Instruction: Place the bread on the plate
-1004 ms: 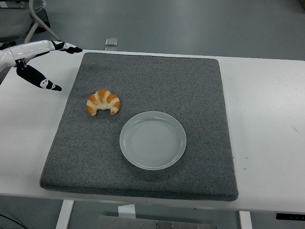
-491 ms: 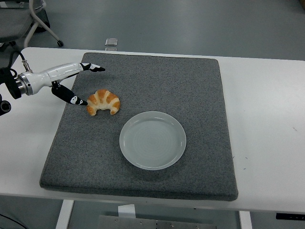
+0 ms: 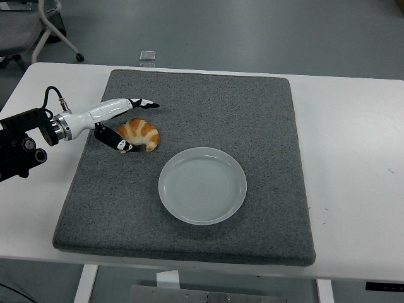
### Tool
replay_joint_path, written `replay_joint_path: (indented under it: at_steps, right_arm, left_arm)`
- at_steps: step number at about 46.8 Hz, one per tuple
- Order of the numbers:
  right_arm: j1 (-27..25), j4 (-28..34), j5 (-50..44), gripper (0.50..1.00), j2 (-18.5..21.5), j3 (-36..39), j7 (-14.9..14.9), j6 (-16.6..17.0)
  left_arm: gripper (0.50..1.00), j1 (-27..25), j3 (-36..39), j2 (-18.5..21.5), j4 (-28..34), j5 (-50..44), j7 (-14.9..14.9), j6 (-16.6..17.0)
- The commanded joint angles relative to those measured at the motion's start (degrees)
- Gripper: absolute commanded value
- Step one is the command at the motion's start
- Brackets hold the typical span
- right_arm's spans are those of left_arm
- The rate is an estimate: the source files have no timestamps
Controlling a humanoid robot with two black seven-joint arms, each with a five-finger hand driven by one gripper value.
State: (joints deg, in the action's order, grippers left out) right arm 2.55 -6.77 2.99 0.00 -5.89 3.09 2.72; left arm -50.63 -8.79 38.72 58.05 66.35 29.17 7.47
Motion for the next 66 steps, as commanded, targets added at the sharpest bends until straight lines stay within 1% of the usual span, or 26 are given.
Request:
replay_joint_path:
  at_steps: [1,11,15,25,27,29,33,36,39,40,42,44,46,48,51,54,66]
  right_arm:
    - [0.00,0.00,0.00,0.930,0.00,0.00,-0.01,0.00]
    - [0.00,0.09,0.00,0.930,0.00,0.09,-0.01,0.00]
    - [-0.09,0.18,0.00,0.930,0.00,0.09,-0.01,-0.09]
    - [-0.18,0.44,0.00,0.930,0.00,0.00,0.08,-0.09]
    - [-0.18,0.44,0.00,0.930,0.00,0.00,-0.01,-0.09]
    - [-0.18,0.44,0.00,0.930,0.00,0.00,-0.01,-0.09]
    - [-0.09,0.44,0.00,0.930,0.00,0.09,-0.01,-0.09]
    - [-0.09,0.44,0.00,0.930,0.00,0.09,0.08,-0.09]
    - [-0.09,0.44,0.09,0.930,0.00,0.09,0.08,-0.09]
    - [-0.09,0.44,0.00,0.930,0.00,0.09,0.08,-0.09]
    - [-0.09,0.44,0.00,0.930,0.00,0.09,-0.01,-0.09]
    - [-0.09,0.44,0.00,0.930,0.00,0.09,0.08,-0.09]
    - [-0.09,0.44,0.09,0.930,0.00,0.09,-0.01,-0.09]
    - [-0.09,0.44,0.00,0.930,0.00,0.09,-0.01,-0.09]
    - [0.00,0.44,0.00,0.930,0.00,0.09,0.08,-0.09]
    - [0.00,0.44,0.09,0.930,0.00,0.09,0.08,-0.09]
    - [0.00,0.44,0.09,0.930,0.00,0.18,0.08,-0.09]
  left_arm:
    - [0.975,0.01,-0.09,-1.54,-1.62,-0.08,0.19,0.18]
    - [0.969,0.09,-0.09,-4.53,-4.44,-0.25,0.63,0.36]
    - [0.943,0.71,-0.09,-5.32,-4.79,-0.43,0.63,0.44]
    - [0.926,1.06,-0.18,-5.85,-6.55,-0.78,0.63,0.62]
    - [0.898,1.06,-0.18,-5.85,-6.72,-0.78,0.63,0.62]
    - [0.889,1.06,-0.18,-5.76,-6.81,-0.78,0.72,0.62]
    - [0.823,1.15,-0.09,-5.76,-6.73,-0.78,0.72,0.62]
    - [0.784,1.15,-0.09,-5.76,-6.73,-0.78,0.72,0.62]
    - [0.776,1.15,-0.09,-5.76,-6.73,-0.78,0.72,0.62]
    - [0.759,1.15,-0.09,-5.76,-6.73,-0.78,0.72,0.62]
    - [0.701,1.15,-0.09,-5.76,-6.73,-0.78,0.72,0.53]
    - [0.666,1.15,-0.09,-5.68,-6.73,-0.78,0.72,0.62]
    - [0.613,1.06,-0.09,-5.67,-6.72,-0.78,0.72,0.62]
    - [0.570,0.97,-0.18,-5.67,-6.73,-0.78,0.72,0.79]
    - [0.506,0.62,-0.09,-5.59,-6.73,-0.78,0.80,1.85]
    - [0.500,0.36,-0.09,-5.59,-6.73,-0.52,0.89,2.46]
    - [0.500,0.53,0.00,-5.50,-6.73,0.01,0.98,2.46]
